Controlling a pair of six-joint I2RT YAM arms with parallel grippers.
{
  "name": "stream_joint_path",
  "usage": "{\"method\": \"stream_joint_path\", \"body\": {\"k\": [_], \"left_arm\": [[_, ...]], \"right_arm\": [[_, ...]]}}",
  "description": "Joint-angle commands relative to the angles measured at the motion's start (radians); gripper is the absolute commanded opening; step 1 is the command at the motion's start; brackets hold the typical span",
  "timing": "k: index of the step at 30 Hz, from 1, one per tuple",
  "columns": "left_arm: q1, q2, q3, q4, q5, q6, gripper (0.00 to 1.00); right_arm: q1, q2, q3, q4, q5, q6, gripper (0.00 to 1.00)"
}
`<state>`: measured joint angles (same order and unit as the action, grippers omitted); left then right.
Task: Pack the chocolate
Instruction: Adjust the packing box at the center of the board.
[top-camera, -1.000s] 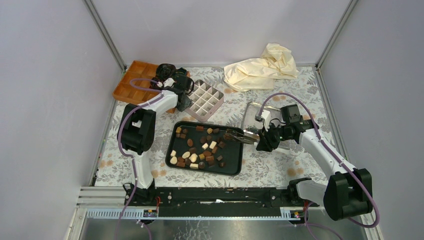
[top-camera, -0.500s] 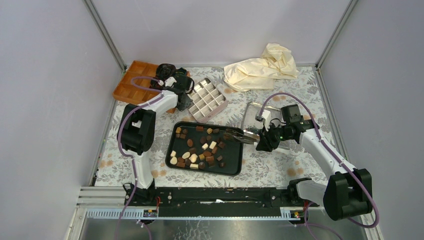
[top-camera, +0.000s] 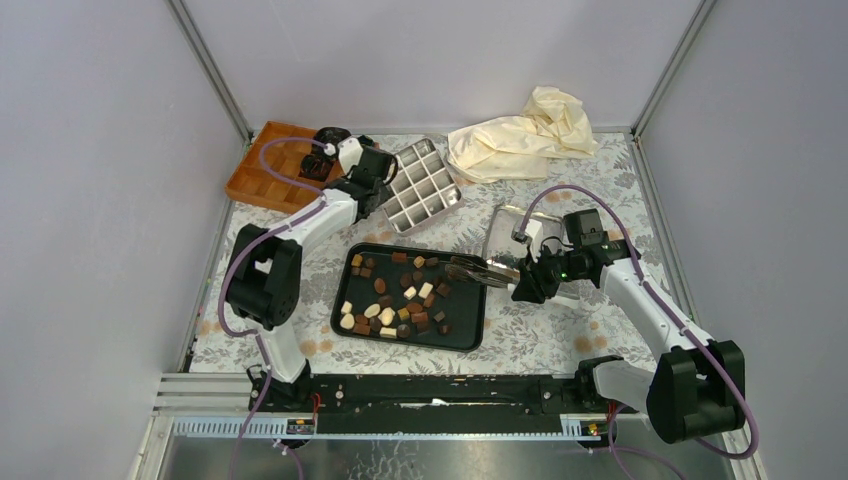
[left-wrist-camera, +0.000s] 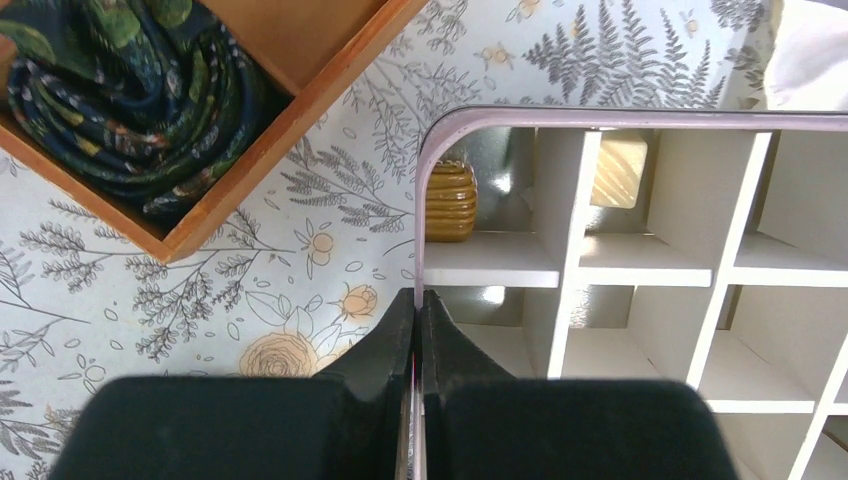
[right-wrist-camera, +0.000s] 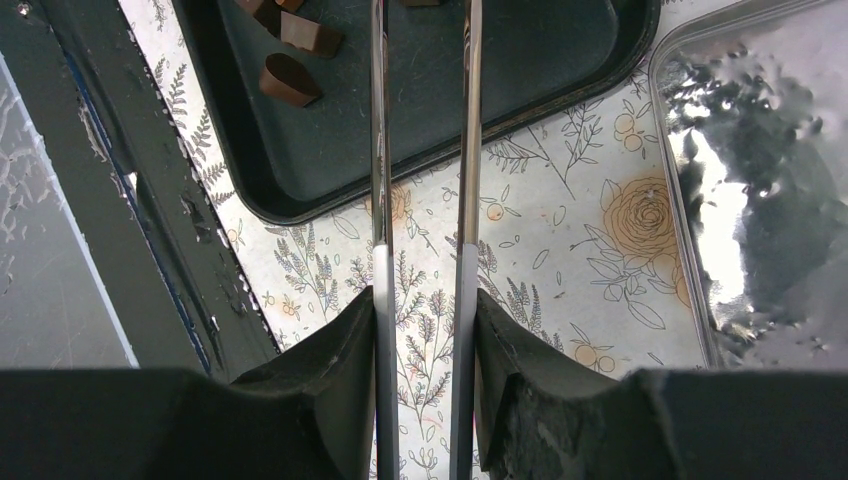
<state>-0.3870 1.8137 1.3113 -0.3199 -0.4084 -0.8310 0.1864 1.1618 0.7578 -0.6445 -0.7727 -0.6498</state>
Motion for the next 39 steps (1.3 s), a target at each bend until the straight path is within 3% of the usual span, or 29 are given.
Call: {"method": "stream_joint_path", "body": {"k": [1, 8, 14, 21, 33, 39], "left_arm": [[-0.036, -0.053, -0.020, 0.188, -0.167, 0.074, 0.00], [-0.097, -0.077, -0.082, 0.347, -0.326, 0.192, 0.00], [-0.127, -0.097, -0.154, 0.528, -0.382, 0.298, 0.00], [-0.137, -0.107, -0.209, 0.669, -0.382, 0.376, 0.00], [-0.141, -0.073, -0.202, 0.694, -0.323, 0.404, 0.00], [-0.141, -0.052, -0.194, 0.734, -0.256, 0.494, 0.00]], "right_arm": [[-0.010, -0.030, 0.011, 0.006, -0.056, -0.019, 0.06], [-0.014, -0.030, 0.011, 0.003, -0.057, -0.022, 0.06], [-0.019, -0.030, 0.009, 0.003, -0.057, -0.025, 0.06], [-0.026, -0.029, 0.009, 0.001, -0.063, -0.027, 0.06], [-0.036, -0.026, 0.012, -0.001, -0.069, -0.030, 0.06], [-0.041, -0.032, 0.012, -0.003, -0.070, -0.032, 0.06]]}}
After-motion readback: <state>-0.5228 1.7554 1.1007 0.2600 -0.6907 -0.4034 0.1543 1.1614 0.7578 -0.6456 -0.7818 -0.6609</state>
